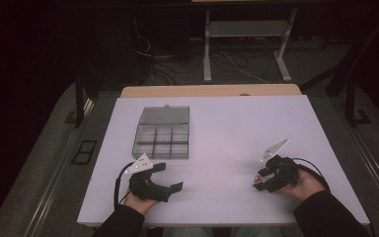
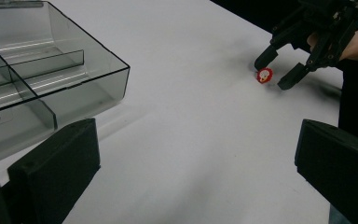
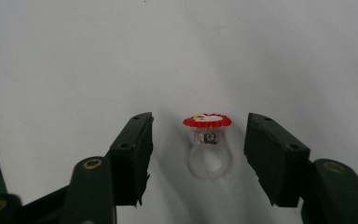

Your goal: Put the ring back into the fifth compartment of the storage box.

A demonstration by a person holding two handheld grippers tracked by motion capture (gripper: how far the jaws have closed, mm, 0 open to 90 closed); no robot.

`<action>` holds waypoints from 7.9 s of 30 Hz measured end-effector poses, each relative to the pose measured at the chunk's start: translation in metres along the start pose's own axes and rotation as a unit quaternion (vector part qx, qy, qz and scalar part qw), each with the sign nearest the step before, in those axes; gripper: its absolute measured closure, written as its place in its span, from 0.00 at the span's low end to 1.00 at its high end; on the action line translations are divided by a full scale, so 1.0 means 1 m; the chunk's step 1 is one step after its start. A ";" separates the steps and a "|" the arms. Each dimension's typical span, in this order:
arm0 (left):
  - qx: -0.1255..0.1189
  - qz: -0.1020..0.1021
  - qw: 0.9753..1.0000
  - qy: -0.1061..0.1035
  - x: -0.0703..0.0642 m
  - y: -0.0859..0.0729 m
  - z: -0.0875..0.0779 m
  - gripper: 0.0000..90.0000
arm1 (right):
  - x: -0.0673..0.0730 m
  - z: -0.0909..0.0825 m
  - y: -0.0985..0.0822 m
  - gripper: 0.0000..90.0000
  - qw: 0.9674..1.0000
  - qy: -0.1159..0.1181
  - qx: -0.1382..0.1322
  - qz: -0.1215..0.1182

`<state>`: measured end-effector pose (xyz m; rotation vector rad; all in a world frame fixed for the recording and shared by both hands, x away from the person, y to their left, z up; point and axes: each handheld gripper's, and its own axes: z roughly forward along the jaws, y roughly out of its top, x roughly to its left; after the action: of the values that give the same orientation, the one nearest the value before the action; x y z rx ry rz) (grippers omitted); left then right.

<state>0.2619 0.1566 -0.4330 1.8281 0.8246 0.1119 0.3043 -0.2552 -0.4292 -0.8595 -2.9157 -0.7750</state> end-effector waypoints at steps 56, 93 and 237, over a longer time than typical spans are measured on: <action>0.000 0.000 1.000 -0.001 0.001 0.000 0.001 0.00 | -0.010 -0.029 0.018 0.79 0.997 0.022 -0.076 0.006; -0.002 0.001 1.000 -0.004 0.001 0.000 0.001 0.00 | 0.001 -0.029 0.080 0.79 0.994 0.042 -0.098 -0.040; -0.006 0.004 1.000 -0.018 0.002 0.001 -0.002 0.00 | -0.006 0.135 0.279 0.78 0.988 0.061 -0.134 -0.034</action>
<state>0.2637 0.1589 -0.4318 1.8168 0.7895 0.0904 0.4700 0.0069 -0.4207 -0.6987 -2.7855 -1.2015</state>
